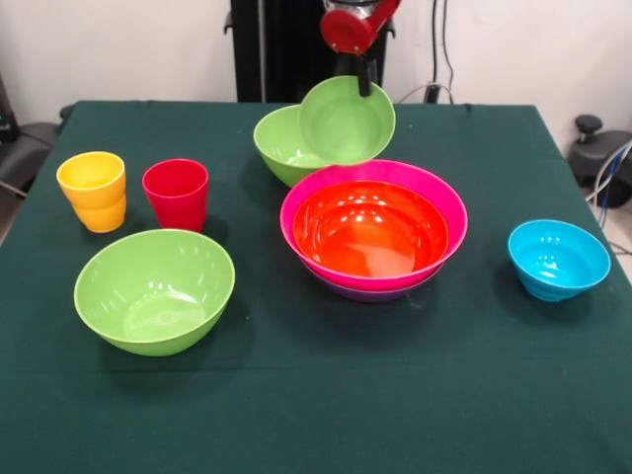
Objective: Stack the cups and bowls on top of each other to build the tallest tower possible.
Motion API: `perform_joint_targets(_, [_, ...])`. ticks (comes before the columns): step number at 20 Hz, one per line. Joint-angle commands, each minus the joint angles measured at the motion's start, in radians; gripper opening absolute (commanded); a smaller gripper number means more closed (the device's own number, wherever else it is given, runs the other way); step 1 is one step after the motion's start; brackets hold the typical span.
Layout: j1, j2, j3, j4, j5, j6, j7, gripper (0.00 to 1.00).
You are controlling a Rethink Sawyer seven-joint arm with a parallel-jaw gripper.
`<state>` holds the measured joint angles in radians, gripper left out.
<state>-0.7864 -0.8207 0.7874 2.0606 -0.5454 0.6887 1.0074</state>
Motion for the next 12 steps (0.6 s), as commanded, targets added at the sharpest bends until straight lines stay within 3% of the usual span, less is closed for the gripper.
perform_joint_targets(1, [0.047, 0.002, -0.061, -0.036, 0.011, -0.075, 0.182, 0.00])
perform_joint_targets(12, [0.062, 0.003, -0.087, -0.045, 0.019, -0.090, 0.184, 0.00])
